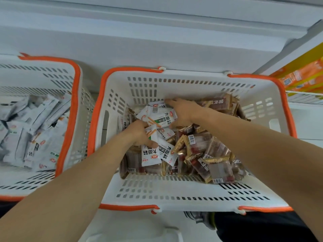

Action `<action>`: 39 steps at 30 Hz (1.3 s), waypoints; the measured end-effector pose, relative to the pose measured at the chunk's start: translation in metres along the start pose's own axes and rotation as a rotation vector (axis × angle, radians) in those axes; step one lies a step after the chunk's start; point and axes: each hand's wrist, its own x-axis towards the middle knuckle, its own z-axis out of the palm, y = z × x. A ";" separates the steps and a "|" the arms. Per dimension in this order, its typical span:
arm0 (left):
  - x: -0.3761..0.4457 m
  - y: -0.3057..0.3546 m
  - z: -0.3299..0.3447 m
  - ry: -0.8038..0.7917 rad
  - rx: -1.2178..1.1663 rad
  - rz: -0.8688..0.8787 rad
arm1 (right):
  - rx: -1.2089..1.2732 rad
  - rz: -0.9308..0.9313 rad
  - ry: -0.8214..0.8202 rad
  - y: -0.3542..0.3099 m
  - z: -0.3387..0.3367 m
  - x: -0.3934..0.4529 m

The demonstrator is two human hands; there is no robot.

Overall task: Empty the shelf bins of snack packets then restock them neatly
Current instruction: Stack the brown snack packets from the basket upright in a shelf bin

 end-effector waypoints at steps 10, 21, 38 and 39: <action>-0.008 -0.008 -0.001 0.007 -0.128 -0.039 | 0.057 0.154 0.135 -0.017 0.025 0.016; -0.055 -0.009 -0.016 0.283 -0.570 0.133 | 0.650 0.024 0.350 -0.024 -0.002 -0.056; -0.181 -0.005 -0.064 0.583 -1.106 0.163 | 1.407 0.009 0.517 -0.089 -0.067 -0.141; -0.186 -0.013 -0.073 0.609 -1.116 0.125 | 1.463 0.004 0.487 -0.102 -0.067 -0.138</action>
